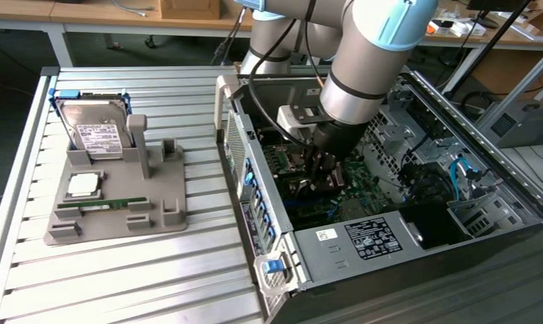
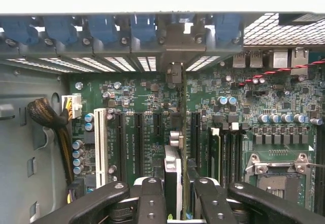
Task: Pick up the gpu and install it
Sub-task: 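Insert the gpu into the slot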
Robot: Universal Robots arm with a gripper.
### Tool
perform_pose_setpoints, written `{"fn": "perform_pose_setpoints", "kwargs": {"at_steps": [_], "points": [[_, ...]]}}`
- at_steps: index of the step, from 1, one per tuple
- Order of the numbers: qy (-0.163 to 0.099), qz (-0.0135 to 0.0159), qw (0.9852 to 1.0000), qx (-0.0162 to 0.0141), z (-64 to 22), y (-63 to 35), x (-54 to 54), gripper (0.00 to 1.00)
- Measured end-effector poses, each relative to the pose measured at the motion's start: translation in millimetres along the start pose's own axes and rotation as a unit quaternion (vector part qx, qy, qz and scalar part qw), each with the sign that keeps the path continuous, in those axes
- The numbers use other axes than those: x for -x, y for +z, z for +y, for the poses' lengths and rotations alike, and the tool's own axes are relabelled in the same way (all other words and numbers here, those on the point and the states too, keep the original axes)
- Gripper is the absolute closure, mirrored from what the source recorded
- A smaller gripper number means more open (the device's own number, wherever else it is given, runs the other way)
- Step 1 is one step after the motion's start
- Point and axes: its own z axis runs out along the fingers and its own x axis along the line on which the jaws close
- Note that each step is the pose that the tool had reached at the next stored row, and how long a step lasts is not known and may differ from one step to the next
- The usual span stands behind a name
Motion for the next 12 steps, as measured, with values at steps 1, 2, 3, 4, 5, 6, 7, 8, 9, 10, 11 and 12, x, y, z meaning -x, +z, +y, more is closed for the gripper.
{"fn": "perform_pose_setpoints", "kwargs": {"at_steps": [1, 2, 3, 4, 5, 6, 7, 8, 9, 10, 11, 12], "points": [[0.000, 0.0000, 1.0000, 0.0000, 0.0, 0.0, 0.2, 0.73], [0.000, 0.0000, 1.0000, 0.0000, 0.0, 0.0, 0.2, 0.73], [0.000, 0.0000, 1.0000, 0.0000, 0.0, 0.0, 0.3, 0.73], [0.000, -0.0001, 1.0000, 0.0000, 0.0, 0.0, 0.4, 0.73], [0.000, 0.0000, 1.0000, 0.0000, 0.0, 0.0, 0.4, 0.73], [0.000, 0.0000, 1.0000, 0.0000, 0.0, 0.2, 0.4, 0.73], [0.000, -0.0001, 1.0000, 0.0000, 0.0, 0.4, 0.4, 0.73], [0.000, -0.0001, 1.0000, 0.0000, 0.0, 0.7, 0.3, 0.73], [0.000, -0.0001, 1.0000, 0.0000, 0.0, 0.9, 0.3, 0.73], [0.000, -0.0001, 1.0000, 0.0000, 0.0, 1.3, 0.3, 0.73], [0.000, -0.0001, 1.0000, 0.0000, 0.0, 1.5, 0.3, 0.73], [0.000, -0.0001, 1.0000, 0.0000, 0.0, 1.8, 0.3, 0.73]]}}
